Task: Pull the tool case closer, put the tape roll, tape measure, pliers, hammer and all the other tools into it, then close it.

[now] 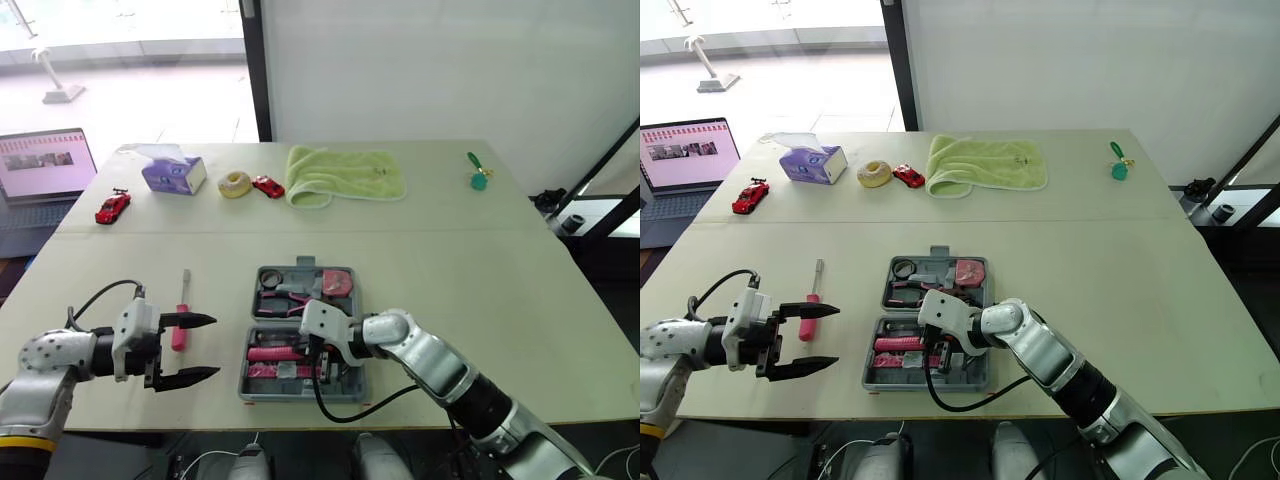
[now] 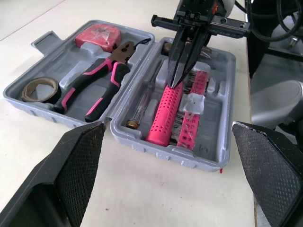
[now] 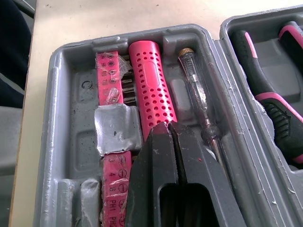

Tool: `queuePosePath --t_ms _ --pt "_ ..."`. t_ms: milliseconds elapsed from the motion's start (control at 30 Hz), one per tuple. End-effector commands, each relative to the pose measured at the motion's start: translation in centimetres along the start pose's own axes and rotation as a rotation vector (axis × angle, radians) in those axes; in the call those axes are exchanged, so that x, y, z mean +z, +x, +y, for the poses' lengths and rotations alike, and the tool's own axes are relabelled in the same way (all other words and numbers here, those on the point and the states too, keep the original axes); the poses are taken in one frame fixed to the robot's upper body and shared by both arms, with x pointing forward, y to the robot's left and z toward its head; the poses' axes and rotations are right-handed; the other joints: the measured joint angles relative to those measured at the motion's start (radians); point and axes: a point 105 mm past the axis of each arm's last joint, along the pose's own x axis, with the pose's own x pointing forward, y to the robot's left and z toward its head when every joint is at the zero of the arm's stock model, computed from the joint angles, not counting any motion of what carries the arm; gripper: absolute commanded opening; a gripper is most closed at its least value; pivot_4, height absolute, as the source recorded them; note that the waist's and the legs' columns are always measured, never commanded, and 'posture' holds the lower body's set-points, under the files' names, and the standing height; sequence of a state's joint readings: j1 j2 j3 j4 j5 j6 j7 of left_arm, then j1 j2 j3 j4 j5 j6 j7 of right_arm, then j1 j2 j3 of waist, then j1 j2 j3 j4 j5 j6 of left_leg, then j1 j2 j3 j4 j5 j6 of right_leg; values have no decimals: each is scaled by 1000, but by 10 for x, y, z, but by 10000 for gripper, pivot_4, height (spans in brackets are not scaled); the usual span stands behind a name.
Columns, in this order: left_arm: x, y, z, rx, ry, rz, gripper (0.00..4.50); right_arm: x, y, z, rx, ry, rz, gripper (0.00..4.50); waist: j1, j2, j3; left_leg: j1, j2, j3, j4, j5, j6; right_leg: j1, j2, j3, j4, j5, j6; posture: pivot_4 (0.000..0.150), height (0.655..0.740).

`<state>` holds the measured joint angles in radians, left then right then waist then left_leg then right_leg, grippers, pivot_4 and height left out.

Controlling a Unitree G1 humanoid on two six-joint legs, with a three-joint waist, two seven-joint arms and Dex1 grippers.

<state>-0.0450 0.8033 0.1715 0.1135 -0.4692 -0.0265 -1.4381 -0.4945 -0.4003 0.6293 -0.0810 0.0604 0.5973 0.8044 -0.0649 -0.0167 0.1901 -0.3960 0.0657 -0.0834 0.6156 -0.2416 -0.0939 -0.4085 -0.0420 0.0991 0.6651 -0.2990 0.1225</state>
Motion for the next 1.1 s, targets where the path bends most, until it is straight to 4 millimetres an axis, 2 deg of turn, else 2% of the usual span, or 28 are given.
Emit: queuePosePath --t_ms 33,100,167,267,300,367,500,533,567,600,667,733,800,900,967,1100 --pt "7 -1 0 -7 27 -7 45000 -81 -1 3 -18 162 307 439 3 0 -3 5 0 0 -1 0 0 5 0 0 -2 0 0 1500 7400" --pt "8 -1 0 -10 30 -7 45000 -95 -2 10 4 221 381 439 5 0 -7 9 0 0 -1 -1 1 10 0 0 -3 -1 0 1500 7400" --pt "8 0 0 -12 32 -8 45000 -99 -2 18 27 286 419 439 7 0 -16 12 0 0 -1 -1 1 12 0 0 -3 -1 0 1500 7400" --pt "8 -1 -1 -15 32 -8 45000 -103 -2 26 56 289 467 439 19 2 -28 19 0 1 -3 -2 2 19 -1 0 -4 -3 -3 1500 7400" --pt "8 -1 -2 -15 32 -8 45000 -103 -2 26 55 281 472 439 22 4 -33 22 0 1 -4 -3 3 23 -1 0 -7 -5 -4 1500 7400" --pt "8 -1 -3 -18 32 -7 45000 -91 3 24 45 282 423 439 25 5 -40 24 0 1 -4 -5 7 23 -1 0 -12 -5 -4 1500 7400" --pt "7 -1 -3 -19 29 -7 45000 -54 5 16 36 228 279 439 24 4 -44 23 0 2 -4 -5 7 26 -2 0 -13 -5 -4 1500 7400" --pt "7 0 -3 -18 28 -7 45000 -40 3 13 32 195 222 439 24 4 -43 22 0 2 -4 -5 7 26 -2 0 -13 -5 -4 1500 7400" --pt "6 0 -2 -11 23 -9 45000 -15 -1 7 19 143 127 439 24 4 -43 21 0 2 -4 -5 7 25 -2 0 -13 -5 -4 1500 7400" --pt "5 1 0 2 13 -15 45000 12 -8 0 -14 81 19 439 24 5 -42 20 0 2 -4 -5 7 24 -2 0 -13 -5 -4 1500 7400" --pt "3 2 3 19 1 -19 45000 47 -24 -6 -55 17 -112 439 21 6 -37 14 0 2 -3 -5 7 18 -1 0 -13 -5 -3 1500 7400" --pt "0 2 7 51 -11 -15 45000 74 -48 -14 -135 -19 -212 439 18 7 -33 6 0 1 -1 -4 6 9 -1 0 -10 -3 0 1500 7400" --pt "-1 0 12 101 -40 -24 45000 89 -71 -14 -169 -15 -276 439 18 5 -31 4 0 1 -1 -4 6 5 0 0 -7 -2 1 1500 7400" --pt "0 -7 18 164 -63 -46 45000 90 -97 -11 -223 1 -312 439 21 4 -31 4 0 -1 -3 -4 6 4 0 0 -4 -3 0 1500 7400" --pt "-1 -17 24 221 -63 -40 45000 76 -117 -13 -293 35 -307 439 24 3 -29 4 0 -1 -3 -4 6 4 0 -1 -4 -3 0 1500 7400" --pt "-3 -46 33 376 -78 -26 45000 14 -176 -21 -513 240 -249 439 24 0 -25 3 0 1 -2 -4 6 5 -1 0 -7 -4 -3 1500 7400"
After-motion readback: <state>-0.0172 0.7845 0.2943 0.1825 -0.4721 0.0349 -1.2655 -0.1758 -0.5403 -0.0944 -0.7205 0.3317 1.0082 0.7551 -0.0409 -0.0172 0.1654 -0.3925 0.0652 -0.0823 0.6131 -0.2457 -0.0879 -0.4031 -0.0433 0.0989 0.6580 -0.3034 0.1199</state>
